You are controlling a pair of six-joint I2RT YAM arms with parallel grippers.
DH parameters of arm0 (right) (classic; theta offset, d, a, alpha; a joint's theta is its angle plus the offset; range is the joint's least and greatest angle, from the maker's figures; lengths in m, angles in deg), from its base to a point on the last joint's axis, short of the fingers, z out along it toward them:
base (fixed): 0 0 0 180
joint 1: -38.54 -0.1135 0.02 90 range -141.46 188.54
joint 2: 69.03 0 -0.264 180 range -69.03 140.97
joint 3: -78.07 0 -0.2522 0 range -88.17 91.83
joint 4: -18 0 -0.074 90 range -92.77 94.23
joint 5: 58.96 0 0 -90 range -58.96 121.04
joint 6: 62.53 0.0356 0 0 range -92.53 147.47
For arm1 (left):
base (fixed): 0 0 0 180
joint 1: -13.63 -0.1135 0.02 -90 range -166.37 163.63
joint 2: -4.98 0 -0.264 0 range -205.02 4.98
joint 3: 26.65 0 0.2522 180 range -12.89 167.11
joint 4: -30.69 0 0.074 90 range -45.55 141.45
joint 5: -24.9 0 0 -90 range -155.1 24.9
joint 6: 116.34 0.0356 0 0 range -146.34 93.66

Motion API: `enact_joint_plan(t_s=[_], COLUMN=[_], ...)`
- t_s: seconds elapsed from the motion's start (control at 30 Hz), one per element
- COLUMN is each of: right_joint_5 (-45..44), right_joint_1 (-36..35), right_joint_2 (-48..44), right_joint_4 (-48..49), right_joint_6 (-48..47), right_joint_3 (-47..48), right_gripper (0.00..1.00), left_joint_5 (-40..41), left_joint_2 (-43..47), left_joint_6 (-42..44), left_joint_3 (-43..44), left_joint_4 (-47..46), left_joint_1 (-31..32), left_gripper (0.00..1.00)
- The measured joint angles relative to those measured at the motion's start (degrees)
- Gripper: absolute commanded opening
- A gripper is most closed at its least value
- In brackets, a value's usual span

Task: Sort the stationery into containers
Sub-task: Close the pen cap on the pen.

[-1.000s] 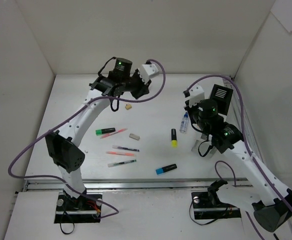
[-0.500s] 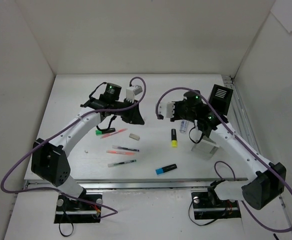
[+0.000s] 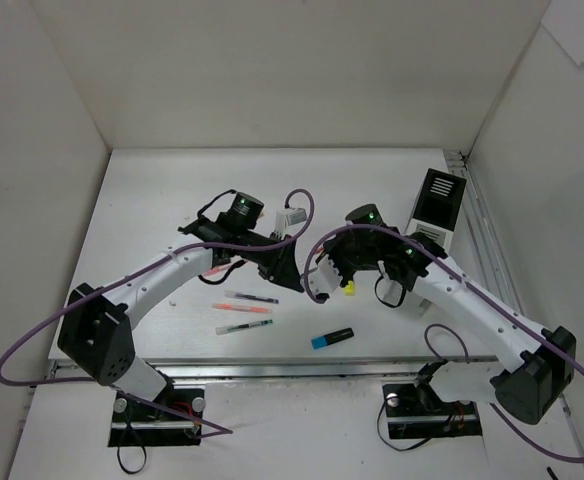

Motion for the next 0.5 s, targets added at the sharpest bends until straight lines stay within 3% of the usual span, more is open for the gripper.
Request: enact_joint_plan(t_s=[0.23, 0.5], right_joint_5=[0.2, -0.9], right_joint_1=[-2.0, -3.9], right_joint_2=[-6.1, -6.9], right_joint_4=[-1.0, -2.1], right_joint_6=[-1.7, -2.5], right_joint_3=[-2.2, -3.5], right_gripper=[0.00, 0.00], left_joint_5=[-1.2, -1.2], left_joint_2=[-1.0, -1.0], left_joint_6=[-0.2, -0.1], left_joint_3=[-0.4, -0.4], left_joint_4=[0.0, 0.1], left_joint_1=[0.0, 0.0], left_gripper=[0.00, 0.00])
